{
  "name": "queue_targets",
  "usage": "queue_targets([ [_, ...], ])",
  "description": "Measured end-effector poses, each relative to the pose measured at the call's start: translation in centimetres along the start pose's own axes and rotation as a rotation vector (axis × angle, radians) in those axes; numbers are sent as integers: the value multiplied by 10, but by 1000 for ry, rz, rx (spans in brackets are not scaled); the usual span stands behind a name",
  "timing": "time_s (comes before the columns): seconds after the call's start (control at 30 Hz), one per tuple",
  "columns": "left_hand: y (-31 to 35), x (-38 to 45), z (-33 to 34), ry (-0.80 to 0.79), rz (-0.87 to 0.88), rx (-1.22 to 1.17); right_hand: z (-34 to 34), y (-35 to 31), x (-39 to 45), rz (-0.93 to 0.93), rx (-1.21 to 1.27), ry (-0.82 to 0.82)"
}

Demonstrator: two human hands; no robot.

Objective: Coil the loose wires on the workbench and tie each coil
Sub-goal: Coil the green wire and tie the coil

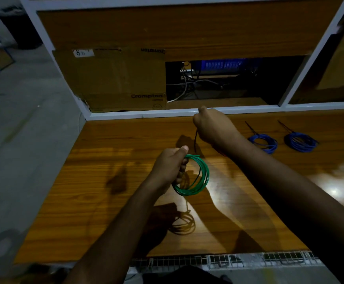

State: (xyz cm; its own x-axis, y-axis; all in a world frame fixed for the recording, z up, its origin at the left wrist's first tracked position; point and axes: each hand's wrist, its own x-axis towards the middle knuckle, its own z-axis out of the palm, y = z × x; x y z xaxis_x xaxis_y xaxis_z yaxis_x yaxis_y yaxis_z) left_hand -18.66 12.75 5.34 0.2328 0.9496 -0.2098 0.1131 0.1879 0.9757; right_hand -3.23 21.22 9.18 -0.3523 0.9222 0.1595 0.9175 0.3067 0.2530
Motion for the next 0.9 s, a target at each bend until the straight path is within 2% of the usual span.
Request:
queue_targets([
  [0.23,6,-1,0,-22,2,-3,11,7,-1,138,35,17],
  [0.33,6,-1,0,-17,0,-2,15,10,-2,139,62,-5],
  [0.5,3,2,0,-5,-9,0,3,10,-3,28,181,-68],
  [0.6,2,4,2,1,-1,20,-16,8,-5,-161,236,-202],
  [0.7,2,5,4,5,24,54,-38,7,-8,-257,321,-338],
  [0.9,3,7,9,39,57,64,-51,0,-7,-324,285,-432],
])
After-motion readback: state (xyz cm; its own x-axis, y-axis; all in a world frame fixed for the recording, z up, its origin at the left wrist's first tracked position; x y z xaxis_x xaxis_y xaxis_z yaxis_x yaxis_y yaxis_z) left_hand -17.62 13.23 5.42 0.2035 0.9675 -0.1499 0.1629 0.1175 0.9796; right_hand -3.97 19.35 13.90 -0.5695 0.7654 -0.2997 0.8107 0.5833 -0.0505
